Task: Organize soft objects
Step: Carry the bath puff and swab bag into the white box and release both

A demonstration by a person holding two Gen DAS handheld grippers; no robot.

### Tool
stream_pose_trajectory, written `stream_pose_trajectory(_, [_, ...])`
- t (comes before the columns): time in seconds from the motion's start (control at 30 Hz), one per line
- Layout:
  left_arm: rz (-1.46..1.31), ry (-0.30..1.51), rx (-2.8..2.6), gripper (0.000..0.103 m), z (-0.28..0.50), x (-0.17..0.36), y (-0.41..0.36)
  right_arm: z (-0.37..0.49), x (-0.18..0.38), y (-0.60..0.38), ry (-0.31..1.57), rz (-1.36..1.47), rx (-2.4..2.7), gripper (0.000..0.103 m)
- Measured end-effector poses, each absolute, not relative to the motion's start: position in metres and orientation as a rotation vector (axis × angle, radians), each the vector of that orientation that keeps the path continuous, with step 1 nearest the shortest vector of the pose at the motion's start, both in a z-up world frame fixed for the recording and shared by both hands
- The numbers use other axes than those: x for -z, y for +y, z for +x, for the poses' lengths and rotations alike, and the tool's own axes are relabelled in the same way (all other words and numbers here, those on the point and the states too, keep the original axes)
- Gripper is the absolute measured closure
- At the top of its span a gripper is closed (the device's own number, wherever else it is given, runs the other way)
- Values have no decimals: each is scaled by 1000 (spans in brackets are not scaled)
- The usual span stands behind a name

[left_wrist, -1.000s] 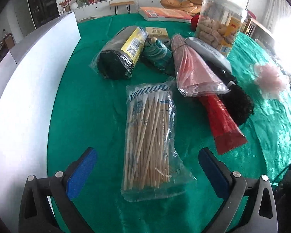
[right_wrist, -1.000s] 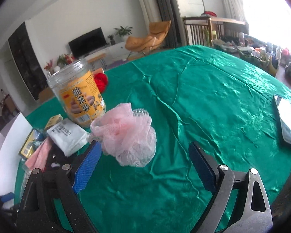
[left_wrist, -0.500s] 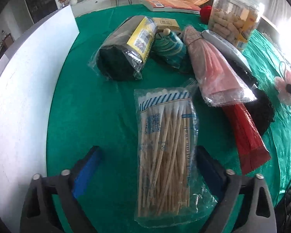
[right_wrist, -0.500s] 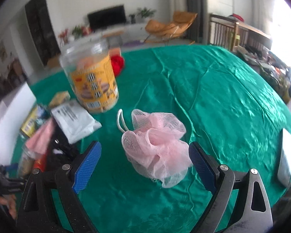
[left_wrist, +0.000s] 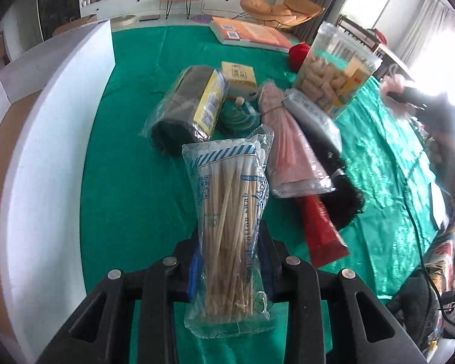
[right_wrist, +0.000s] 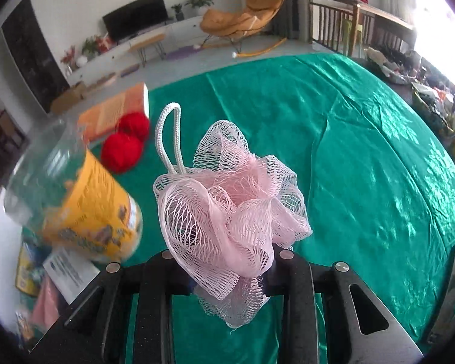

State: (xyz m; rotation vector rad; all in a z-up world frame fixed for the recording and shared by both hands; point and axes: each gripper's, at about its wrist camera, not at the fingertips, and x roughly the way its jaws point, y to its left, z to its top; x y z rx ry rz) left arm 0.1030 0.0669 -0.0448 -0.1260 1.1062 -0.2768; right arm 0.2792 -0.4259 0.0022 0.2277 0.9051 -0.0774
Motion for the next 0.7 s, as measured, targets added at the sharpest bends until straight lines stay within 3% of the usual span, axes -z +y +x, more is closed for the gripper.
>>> stream_pose_trajectory(0.37, [-312, 930, 371, 72, 82, -31, 106, 252, -97, -332, 694, 111, -129, 72])
stream_pose_trajectory(0.7, [-261, 870, 100, 72, 38, -64, 226, 185, -134, -138, 736, 104, -590, 72])
